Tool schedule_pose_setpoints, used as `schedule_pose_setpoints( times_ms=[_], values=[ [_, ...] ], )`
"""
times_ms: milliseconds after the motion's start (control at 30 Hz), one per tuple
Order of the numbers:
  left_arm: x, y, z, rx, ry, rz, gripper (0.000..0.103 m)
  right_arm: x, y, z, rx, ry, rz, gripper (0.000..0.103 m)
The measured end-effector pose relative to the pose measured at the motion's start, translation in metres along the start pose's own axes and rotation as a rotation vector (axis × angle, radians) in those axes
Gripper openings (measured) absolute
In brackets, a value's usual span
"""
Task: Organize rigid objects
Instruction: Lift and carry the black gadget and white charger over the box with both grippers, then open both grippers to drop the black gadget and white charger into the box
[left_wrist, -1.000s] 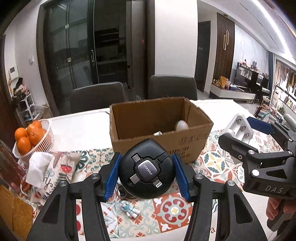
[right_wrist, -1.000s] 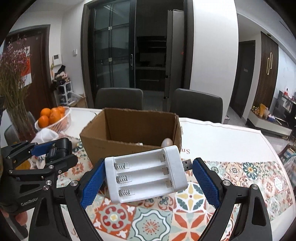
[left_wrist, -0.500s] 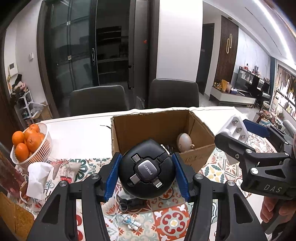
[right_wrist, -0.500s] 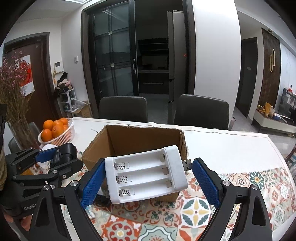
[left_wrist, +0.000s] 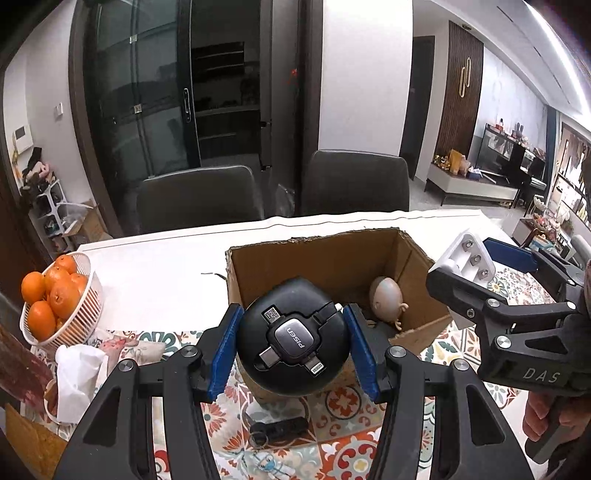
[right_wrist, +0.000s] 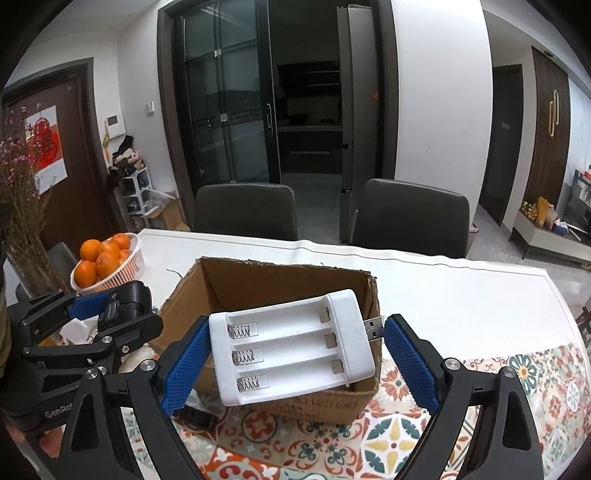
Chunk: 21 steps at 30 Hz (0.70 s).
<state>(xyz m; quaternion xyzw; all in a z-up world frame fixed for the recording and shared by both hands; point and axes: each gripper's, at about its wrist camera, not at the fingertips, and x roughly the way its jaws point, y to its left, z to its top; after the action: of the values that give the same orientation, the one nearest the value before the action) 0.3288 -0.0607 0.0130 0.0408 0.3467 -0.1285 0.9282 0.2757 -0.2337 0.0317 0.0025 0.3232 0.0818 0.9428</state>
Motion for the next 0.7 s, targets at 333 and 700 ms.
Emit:
schedule_pose_setpoints(
  times_ms=[333, 700],
  values=[
    [0.030, 0.004, 0.006, 0.029, 0.046, 0.014, 0.055, 0.037, -0.007, 0.004, 0.011, 0.067, 0.018, 0.093],
    [0.050, 0.001, 0.011, 0.027, 0.111, -0.020, 0.055, 0.051, -0.009, 0.006, 0.016, 0.093, 0.017, 0.092]
  ],
)
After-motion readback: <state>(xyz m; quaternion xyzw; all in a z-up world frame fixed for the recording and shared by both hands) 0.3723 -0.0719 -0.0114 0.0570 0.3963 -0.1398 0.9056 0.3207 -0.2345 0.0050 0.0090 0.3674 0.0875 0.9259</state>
